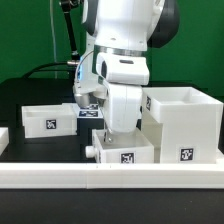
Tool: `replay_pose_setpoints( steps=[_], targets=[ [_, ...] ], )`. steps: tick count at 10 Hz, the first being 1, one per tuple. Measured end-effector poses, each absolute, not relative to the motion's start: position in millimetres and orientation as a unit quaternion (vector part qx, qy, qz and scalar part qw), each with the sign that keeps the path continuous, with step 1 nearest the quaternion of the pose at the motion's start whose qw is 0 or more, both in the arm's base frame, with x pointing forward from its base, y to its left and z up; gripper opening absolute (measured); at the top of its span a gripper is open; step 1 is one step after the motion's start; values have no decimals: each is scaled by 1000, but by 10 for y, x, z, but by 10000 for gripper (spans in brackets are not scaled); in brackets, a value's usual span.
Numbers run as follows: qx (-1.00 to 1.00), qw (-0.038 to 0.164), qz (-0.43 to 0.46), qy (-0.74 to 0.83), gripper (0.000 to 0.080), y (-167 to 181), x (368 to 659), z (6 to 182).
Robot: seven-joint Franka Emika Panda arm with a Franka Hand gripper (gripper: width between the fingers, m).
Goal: Assemble drawer
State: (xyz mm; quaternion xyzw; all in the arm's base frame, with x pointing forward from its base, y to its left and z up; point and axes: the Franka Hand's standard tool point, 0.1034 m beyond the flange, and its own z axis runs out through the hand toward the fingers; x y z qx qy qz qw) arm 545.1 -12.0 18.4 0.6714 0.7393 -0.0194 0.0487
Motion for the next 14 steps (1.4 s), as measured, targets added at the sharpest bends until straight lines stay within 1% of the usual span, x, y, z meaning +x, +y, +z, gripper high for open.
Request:
replay_pose_setpoints(
  steps=[4,8,11,14],
  targets=[
    [674,49,-19,737,41,-115,5450,184],
    [709,47,-15,704,41,17,5463,185],
    [754,43,-19,656,41,5,5459,188],
    [759,43,-22,650,41,-4,5456,185]
  ],
)
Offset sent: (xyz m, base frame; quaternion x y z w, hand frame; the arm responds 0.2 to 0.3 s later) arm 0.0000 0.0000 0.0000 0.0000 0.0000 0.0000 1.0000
